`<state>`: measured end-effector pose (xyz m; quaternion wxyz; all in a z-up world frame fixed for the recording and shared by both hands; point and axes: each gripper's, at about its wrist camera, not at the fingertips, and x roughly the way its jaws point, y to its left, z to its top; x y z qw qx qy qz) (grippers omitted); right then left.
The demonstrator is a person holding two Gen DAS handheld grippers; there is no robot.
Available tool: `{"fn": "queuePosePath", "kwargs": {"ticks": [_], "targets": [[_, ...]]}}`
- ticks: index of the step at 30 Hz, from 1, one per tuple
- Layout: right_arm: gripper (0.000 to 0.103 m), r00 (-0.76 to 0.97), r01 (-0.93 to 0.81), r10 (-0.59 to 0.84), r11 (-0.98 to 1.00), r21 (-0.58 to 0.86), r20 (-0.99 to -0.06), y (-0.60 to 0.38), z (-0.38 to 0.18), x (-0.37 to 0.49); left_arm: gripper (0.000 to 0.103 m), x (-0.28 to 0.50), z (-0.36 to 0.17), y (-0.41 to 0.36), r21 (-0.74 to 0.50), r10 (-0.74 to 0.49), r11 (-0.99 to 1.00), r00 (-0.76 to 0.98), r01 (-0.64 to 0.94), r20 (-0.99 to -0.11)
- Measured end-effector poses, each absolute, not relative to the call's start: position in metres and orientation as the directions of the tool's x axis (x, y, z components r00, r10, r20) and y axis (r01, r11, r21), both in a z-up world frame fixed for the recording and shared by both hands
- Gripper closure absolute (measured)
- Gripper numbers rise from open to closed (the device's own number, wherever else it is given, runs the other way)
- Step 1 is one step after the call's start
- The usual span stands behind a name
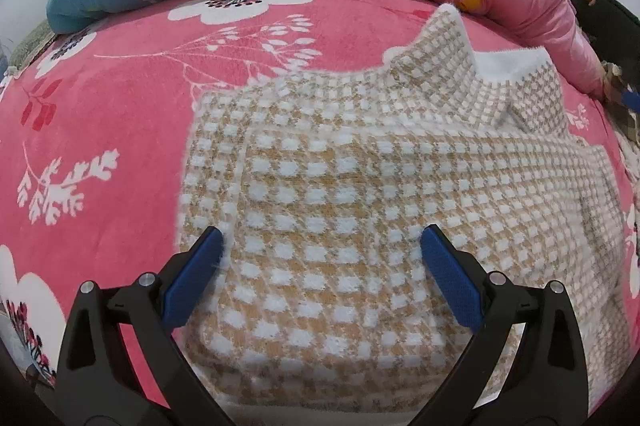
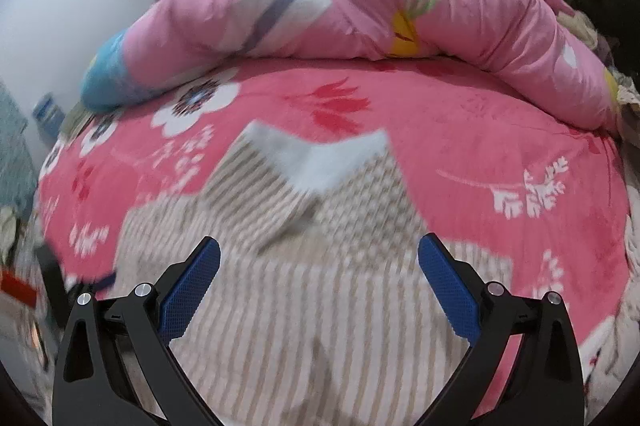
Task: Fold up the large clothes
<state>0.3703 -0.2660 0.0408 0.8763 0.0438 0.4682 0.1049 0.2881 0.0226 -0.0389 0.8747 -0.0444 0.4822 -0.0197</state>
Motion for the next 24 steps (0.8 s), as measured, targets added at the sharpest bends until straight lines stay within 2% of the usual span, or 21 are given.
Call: {"fn": "queuePosePath", "kwargs": {"ticks": [7, 14, 19, 24], "targets": [[0.007, 0.444, 0.041, 0.289, 0.939, 0.341, -0.848, -0.29, -0.004, 0.46, 0.007, 0.292, -0.043, 0.023, -0.11, -0.088, 0.994, 0.535, -0.01, -0.84], [0.008, 0.363, 0.174, 0.351, 0.884, 0.433, -0.863, -0.305, -0.047, 0.501, 0.007, 0.29, -0.043, 0.023, -0.111, -0.089, 0.994, 0.545, -0.007, -0.833], [0.026, 0.332, 0.208, 0.364, 0.872, 0.444, -0.87, -0.307, -0.063, 0.507, 0.007, 0.29, -0.044, 0.022, -0.11, -0.089, 0.994, 0.548, -0.006, -0.832], [0.053, 0.328, 0.166, 0.348, 0.894, 0.416, -0.878, -0.303, -0.057, 0.502, 0.007, 0.29, -0.044, 0.022, -0.11, -0.087, 0.994, 0.55, -0.01, -0.831]]}}
